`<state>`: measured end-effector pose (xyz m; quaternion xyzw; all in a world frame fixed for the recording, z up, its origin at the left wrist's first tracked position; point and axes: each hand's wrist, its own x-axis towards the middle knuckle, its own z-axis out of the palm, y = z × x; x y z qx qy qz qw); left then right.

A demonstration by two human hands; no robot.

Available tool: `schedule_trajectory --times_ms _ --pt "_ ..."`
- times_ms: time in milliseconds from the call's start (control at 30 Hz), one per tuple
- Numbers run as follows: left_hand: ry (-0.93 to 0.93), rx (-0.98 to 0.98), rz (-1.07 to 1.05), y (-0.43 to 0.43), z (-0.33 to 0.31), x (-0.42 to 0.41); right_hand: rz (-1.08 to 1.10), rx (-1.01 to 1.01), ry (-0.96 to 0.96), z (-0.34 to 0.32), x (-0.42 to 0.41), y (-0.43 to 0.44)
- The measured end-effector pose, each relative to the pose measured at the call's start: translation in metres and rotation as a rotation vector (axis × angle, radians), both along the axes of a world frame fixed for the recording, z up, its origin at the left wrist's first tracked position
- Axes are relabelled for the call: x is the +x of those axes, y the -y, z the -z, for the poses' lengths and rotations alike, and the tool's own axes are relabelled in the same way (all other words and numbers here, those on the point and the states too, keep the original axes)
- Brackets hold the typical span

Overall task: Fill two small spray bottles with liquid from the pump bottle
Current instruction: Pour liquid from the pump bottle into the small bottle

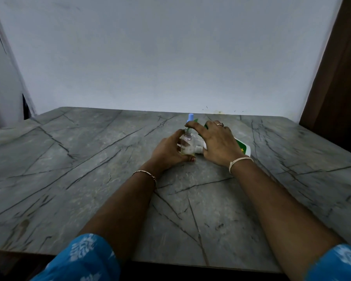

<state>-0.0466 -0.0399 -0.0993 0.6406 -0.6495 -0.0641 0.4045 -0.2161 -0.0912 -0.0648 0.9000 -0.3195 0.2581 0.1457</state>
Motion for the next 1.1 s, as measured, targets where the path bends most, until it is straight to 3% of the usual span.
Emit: schedule_trajectory --times_ms 767,1100 --pt "-0.006 0.038 0.001 -0.0021 -0.0026 -0.0017 -0.023 0.049 0.065 0.0005 0.0036 0.0048" --pt "-0.001 0.031 0.002 -0.0007 -0.0011 -0.0013 0.011 0.013 0.007 0.0005 -0.003 0.004"
